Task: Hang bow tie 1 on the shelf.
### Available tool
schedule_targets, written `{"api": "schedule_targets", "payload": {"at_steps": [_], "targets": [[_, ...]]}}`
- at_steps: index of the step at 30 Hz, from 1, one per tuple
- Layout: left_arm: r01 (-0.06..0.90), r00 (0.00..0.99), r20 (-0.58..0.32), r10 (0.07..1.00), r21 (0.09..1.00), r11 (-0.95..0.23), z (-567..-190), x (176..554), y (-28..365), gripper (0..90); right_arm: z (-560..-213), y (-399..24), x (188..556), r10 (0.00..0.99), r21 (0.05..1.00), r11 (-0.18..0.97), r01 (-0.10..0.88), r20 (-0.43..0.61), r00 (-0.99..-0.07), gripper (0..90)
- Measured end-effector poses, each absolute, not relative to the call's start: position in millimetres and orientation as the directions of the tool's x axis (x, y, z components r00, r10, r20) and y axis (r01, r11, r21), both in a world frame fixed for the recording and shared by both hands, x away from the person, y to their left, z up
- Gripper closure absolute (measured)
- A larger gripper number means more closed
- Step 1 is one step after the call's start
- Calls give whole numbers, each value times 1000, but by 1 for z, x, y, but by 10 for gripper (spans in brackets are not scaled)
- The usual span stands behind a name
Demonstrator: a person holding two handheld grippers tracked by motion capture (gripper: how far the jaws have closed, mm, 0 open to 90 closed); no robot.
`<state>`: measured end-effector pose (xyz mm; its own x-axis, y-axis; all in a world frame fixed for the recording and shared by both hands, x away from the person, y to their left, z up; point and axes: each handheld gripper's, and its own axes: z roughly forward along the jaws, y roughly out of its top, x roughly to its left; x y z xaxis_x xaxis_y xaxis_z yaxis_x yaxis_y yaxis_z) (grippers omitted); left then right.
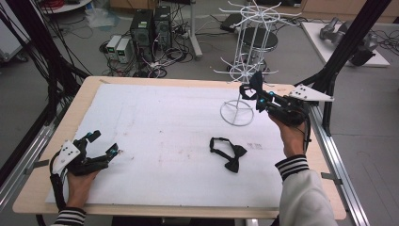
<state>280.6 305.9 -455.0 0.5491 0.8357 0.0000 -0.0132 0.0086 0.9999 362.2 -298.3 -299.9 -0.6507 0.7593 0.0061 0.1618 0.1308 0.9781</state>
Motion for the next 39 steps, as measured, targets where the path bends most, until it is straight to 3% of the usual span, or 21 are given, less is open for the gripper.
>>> {"api": "schedule_targets", "payload": {"at_steps": [19,39], "targets": [[-11,550,-2,835,1000,10,-455,281,306,147,-308,-301,376,784,977,94,192,46,-619,749],[-12,549,-2,836,1000,10,-455,281,306,147,-295,-305,367,787,980,117,163,9,-617,749]]}}
